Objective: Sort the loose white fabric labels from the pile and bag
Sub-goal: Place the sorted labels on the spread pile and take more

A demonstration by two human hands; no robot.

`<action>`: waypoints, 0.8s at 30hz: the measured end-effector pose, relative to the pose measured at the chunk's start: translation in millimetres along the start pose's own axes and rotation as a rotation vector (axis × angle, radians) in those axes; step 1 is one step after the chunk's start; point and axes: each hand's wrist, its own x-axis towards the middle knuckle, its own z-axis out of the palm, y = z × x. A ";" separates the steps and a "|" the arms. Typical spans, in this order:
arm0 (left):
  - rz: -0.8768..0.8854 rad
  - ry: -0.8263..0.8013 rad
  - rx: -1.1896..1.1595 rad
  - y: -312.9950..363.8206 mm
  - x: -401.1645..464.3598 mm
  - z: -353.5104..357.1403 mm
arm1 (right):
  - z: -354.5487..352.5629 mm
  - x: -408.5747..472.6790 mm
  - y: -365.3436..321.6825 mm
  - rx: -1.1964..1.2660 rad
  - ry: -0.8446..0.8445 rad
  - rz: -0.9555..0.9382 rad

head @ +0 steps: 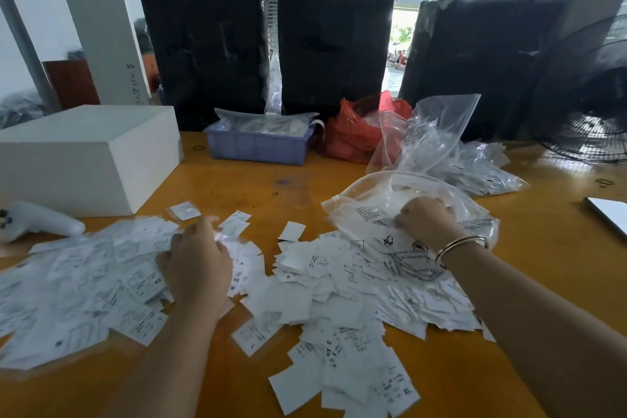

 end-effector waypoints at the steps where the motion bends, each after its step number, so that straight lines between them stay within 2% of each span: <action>1: 0.012 -0.008 0.057 -0.9 -0.2 0.8 | 4.0 1.6 3.3 -0.101 -0.065 -0.004; 2: 0.021 -0.013 0.090 -1.2 -0.5 0.9 | 7.7 2.8 4.6 -0.138 -0.076 -0.016; 5: 0.061 -0.016 0.086 2.6 -1.6 -0.3 | 13.2 3.1 -0.7 -0.129 0.045 -0.062; 12: 0.320 -0.021 -0.139 23.8 -17.2 -3.1 | 9.1 4.4 -8.3 -0.130 0.156 -0.056; 16: 0.401 -0.098 -0.205 30.9 -24.2 -1.6 | 2.8 7.2 -4.0 0.021 0.193 -0.034; 19: 0.410 -0.152 -0.251 31.6 -24.5 -1.5 | -2.4 7.1 -5.9 0.113 0.305 -0.072; 22: 0.413 -0.234 -0.415 34.3 -25.8 -2.0 | -7.6 -1.2 -18.8 0.301 0.466 -0.227; 24: 0.375 -0.351 -0.578 36.5 -27.7 -3.2 | -9.9 -15.8 -33.9 0.518 0.384 -0.391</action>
